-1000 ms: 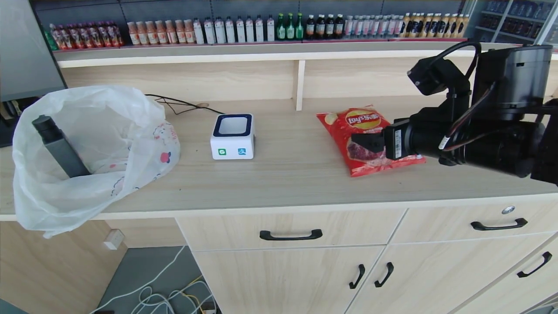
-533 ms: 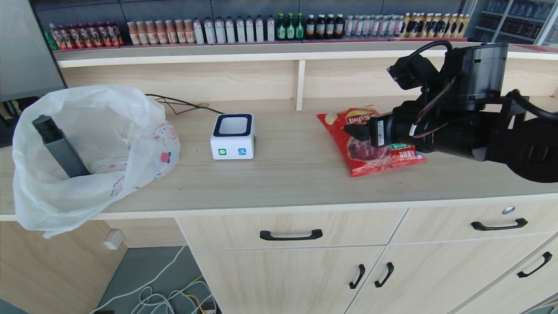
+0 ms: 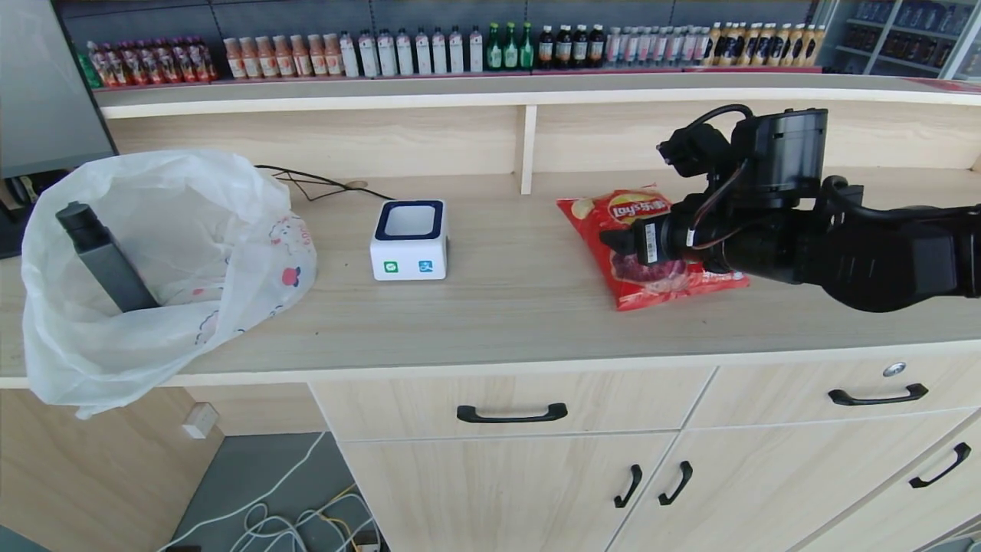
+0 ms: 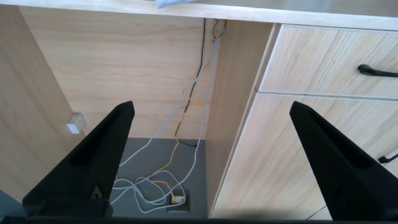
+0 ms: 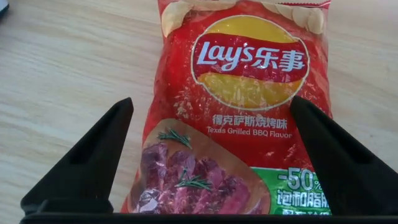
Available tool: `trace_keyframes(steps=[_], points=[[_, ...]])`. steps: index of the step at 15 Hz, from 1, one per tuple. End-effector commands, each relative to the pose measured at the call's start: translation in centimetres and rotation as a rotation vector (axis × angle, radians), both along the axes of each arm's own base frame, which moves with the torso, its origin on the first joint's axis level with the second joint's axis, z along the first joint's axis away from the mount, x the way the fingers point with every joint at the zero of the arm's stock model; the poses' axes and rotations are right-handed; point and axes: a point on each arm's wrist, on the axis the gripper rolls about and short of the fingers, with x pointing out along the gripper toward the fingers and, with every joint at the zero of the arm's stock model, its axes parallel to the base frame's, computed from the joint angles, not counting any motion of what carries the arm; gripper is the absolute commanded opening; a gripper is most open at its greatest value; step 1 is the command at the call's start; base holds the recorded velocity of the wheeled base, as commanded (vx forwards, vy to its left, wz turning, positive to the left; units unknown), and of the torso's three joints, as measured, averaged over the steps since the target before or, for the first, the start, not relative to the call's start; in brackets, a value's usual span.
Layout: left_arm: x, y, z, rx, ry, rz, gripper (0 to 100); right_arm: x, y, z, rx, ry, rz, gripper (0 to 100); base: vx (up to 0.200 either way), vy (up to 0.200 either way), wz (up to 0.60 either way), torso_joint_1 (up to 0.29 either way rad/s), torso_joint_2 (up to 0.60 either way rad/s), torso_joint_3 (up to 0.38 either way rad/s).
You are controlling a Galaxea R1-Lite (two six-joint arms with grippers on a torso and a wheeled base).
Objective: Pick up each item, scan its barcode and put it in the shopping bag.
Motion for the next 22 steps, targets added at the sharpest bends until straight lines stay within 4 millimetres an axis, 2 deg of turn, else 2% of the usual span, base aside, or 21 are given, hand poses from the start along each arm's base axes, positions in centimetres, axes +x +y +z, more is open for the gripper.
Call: trace_keyframes(steps=[1, 5, 7, 10, 18, 22], points=[[0.0, 0.0, 0.0, 0.000, 0.000, 0.000, 100, 0.4, 0.1, -0.5, -0.004, 0.010, 0.000, 100, 0.000, 0.000, 0.00, 0.000, 0.00, 0.000], [0.0, 0.0, 0.0, 0.000, 0.000, 0.000, 100, 0.8, 0.3, -0.1, -0.003, -0.001, -0.001, 100, 0.000, 0.000, 0.00, 0.000, 0.00, 0.000], [0.0, 0.0, 0.0, 0.000, 0.000, 0.000, 100, 1.7, 0.7, 0.0, -0.001, -0.010, -0.004, 100, 0.000, 0.000, 0.00, 0.000, 0.00, 0.000], [0.0, 0.0, 0.0, 0.000, 0.000, 0.000, 100, 2.2, -0.2, 0.2, -0.013, 0.020, -0.028, 100, 0.000, 0.000, 0.00, 0.000, 0.00, 0.000], [0.0, 0.0, 0.0, 0.000, 0.000, 0.000, 100, 3.3, 0.1, -1.4, -0.041, 0.048, -0.091, 100, 0.000, 0.000, 0.00, 0.000, 0.00, 0.000], [0.0, 0.0, 0.0, 0.000, 0.000, 0.000, 100, 3.9, 0.5, -1.3, -0.036, 0.037, -0.086, 100, 0.000, 0.000, 0.00, 0.000, 0.00, 0.000]])
